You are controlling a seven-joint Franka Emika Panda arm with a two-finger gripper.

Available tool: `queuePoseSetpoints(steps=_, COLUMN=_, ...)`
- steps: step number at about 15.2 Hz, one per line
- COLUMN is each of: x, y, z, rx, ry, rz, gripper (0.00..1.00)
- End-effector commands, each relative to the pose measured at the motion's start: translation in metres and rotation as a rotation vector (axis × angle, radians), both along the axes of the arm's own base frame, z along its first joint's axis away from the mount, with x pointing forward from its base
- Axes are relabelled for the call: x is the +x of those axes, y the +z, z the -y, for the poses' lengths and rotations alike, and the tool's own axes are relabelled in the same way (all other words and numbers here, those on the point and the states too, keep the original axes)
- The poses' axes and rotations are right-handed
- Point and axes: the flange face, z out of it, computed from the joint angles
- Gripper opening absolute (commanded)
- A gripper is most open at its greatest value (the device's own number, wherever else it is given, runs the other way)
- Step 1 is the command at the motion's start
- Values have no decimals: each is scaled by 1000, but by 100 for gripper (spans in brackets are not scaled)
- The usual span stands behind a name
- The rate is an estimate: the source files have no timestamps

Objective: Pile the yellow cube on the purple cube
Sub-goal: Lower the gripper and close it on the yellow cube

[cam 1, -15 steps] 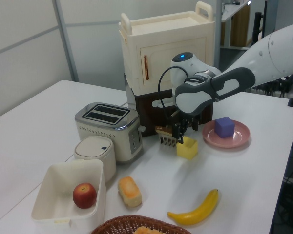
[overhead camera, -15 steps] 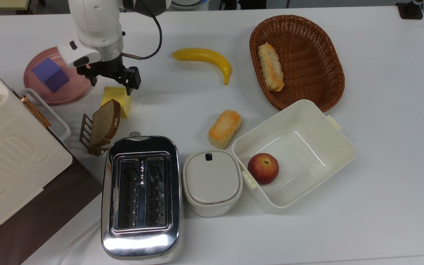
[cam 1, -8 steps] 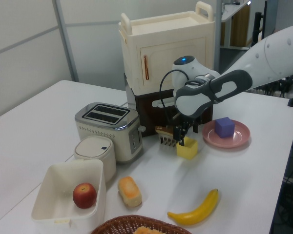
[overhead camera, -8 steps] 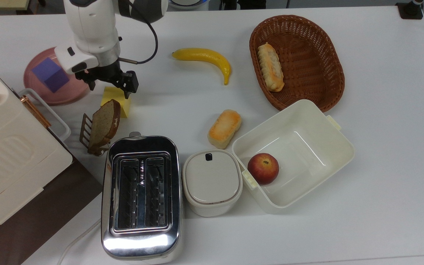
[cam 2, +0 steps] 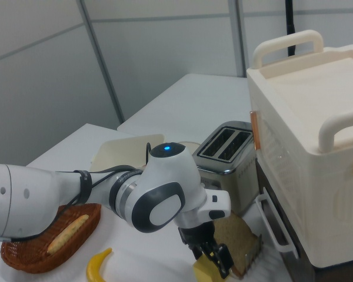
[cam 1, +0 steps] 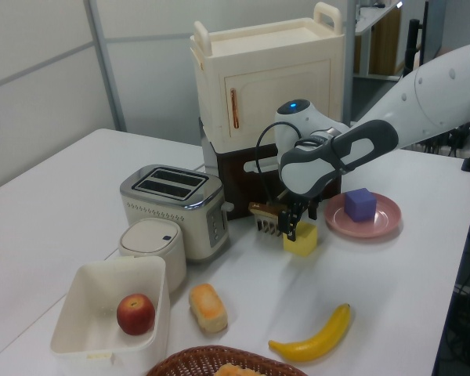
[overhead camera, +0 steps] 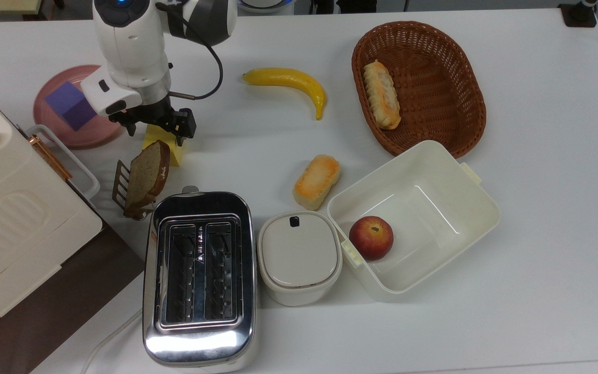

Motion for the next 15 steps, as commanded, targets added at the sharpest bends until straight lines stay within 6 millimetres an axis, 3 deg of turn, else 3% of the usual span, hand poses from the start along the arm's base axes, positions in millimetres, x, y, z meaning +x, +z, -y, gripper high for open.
queuePoseSetpoints(steps=1, x=2, y=-7, z=-1, rx=6, ry=36, rz=14, gripper=48)
queuePoseSetpoints(steps=2, x=2, y=-7, z=-1, rx=6, ry=36, rz=14, gripper=33)
queuePoseSetpoints(steps=8, x=2, y=4, z=-4, rx=5, ry=38, rz=25, gripper=29)
queuePoseSetpoints(steps=12, x=-10, y=64, z=-17, rx=8, ry=38, rz=51, gripper=29)
queuePoseSetpoints(steps=15, x=-21, y=109, z=-37, rx=12, ry=62, rz=70, gripper=29)
